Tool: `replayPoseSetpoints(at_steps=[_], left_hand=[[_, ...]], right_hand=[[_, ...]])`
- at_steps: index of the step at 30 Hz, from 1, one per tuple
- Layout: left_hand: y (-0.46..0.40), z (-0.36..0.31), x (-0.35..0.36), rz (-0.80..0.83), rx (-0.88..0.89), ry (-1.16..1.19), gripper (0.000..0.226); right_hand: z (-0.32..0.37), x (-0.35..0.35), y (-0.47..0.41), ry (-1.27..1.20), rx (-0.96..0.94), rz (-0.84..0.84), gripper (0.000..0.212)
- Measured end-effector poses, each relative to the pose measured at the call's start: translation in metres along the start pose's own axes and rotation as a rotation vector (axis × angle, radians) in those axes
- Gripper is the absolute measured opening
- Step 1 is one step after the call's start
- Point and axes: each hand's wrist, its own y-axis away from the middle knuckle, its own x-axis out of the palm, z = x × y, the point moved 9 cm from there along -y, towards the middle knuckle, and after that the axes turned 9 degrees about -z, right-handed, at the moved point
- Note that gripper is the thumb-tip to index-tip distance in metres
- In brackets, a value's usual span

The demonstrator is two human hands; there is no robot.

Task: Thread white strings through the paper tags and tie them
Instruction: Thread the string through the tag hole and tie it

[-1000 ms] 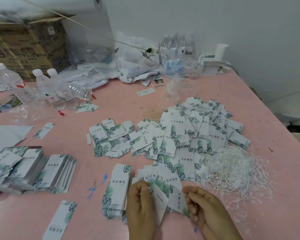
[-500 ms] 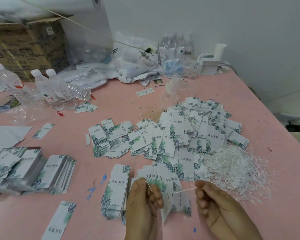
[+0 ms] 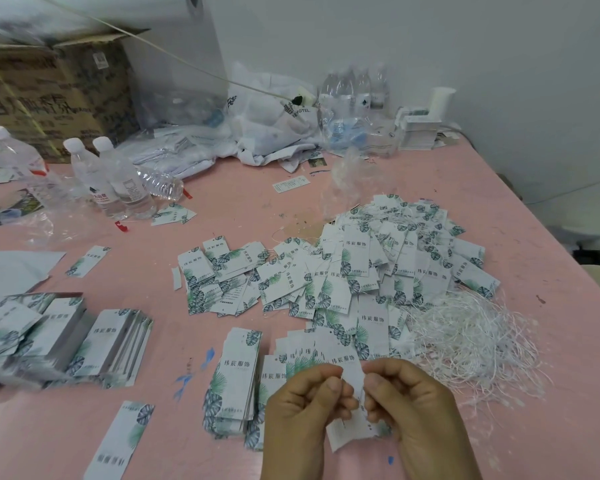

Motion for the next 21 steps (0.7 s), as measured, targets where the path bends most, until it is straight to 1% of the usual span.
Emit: replayPoseSetpoints(at_steps=[3, 6, 10, 14, 16, 18, 21], left_hand=[[0.001, 0.0, 0.0, 0.016, -0.006, -0.023, 0.015], [0.002, 0.001, 0.002, 0.041, -0.01, -0.044, 0.016], [0.003, 0.0, 0.005, 0.064, 0.014, -0.084, 0.019], [0.005, -0.005, 0.007, 0.081, 0.06, -0.132, 0.016], [0.007, -0.009, 0.008, 0.092, 0.1, -0.189, 0.014], [0.01, -0.013, 0.01, 0.109, 0.145, -0.258, 0.012], [0.015, -0.016, 0.012, 0.113, 0.2, -0.354, 0.007]], right_hand=[[-0.006, 0.001, 0.002, -0.013, 0.017, 0.02, 0.018], [-0.01, -0.003, 0.002, -0.008, 0.023, 0.017, 0.026], [-0.007, -0.006, 0.003, 0.004, 0.022, -0.013, 0.022], [-0.011, -0.01, 0.001, 0.037, 0.03, -0.036, 0.026], [-0.015, -0.009, 0.0, 0.024, 0.056, -0.033, 0.026], [-0.015, -0.008, 0.001, -0.015, 0.076, -0.031, 0.021], [-0.01, -0.007, 0.003, -0.012, 0.035, -0.033, 0.018]])
